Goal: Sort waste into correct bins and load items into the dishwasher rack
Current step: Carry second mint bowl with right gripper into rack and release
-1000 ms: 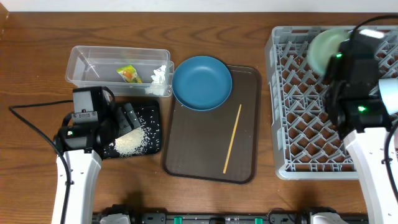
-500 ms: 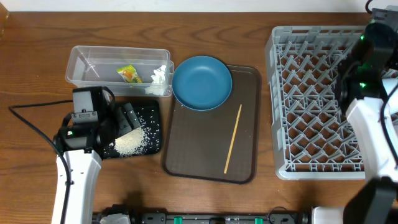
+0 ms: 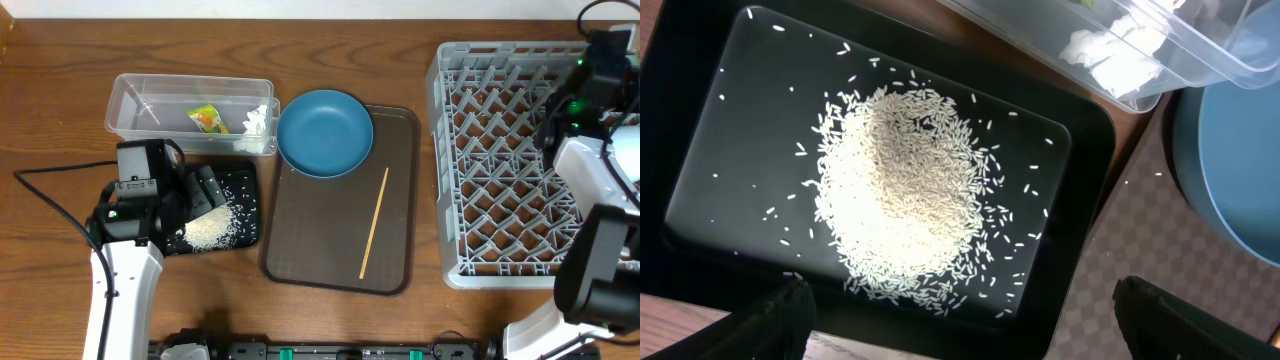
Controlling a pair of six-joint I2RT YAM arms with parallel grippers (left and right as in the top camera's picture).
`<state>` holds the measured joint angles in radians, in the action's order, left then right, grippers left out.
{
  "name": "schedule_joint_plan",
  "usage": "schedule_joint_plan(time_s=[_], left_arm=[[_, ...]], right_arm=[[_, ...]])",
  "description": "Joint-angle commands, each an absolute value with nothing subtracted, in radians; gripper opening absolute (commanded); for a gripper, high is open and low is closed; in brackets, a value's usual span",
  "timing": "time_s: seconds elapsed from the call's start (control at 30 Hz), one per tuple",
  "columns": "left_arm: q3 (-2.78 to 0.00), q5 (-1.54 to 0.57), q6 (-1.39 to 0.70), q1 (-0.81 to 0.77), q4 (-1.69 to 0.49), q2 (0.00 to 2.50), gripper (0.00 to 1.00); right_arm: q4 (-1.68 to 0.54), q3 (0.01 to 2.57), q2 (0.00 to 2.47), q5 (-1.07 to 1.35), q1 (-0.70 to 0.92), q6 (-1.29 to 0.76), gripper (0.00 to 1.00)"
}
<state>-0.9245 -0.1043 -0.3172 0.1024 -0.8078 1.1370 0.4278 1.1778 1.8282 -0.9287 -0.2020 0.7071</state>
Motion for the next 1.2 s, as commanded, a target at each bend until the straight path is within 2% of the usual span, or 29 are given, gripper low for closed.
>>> schedule_joint_plan(time_s=[0.0,0.53,0.8,0.9,1.03,1.17], left_arm=[[-0.934,-0.093,-0.318,0.106,-0.811,1.139,0.98],[-0.934,-0.093,-0.318,0.106,-0.811,1.139,0.98],[-0.934,-0.093,-0.318,0.106,-0.811,1.139,0.98],[-0.934,-0.093,-0.318,0.106,-0.811,1.139,0.98],[-0.934,-0.093,-0.318,0.106,-0.811,1.139,0.98],[-0.934,-0.093,-0.318,0.106,-0.811,1.139,0.98]], right_arm=[[0.438,1.180,1.871,-0.919,-0.207,0.723,0.01],[0.410,1.180,1.923,-0.916,-0.176,0.723,0.01],[0.231,1.180,1.923,-0.916,-0.114,0.625,0.01],[0.131,1.180,1.923,-0.925,-0.094,0.600,0.10],[0.014,1.180,1.923,-0.936,-0.070,0.543,0.15],[-0.029,1.180,1.922,-0.936,-0.065,0.455,0.32]])
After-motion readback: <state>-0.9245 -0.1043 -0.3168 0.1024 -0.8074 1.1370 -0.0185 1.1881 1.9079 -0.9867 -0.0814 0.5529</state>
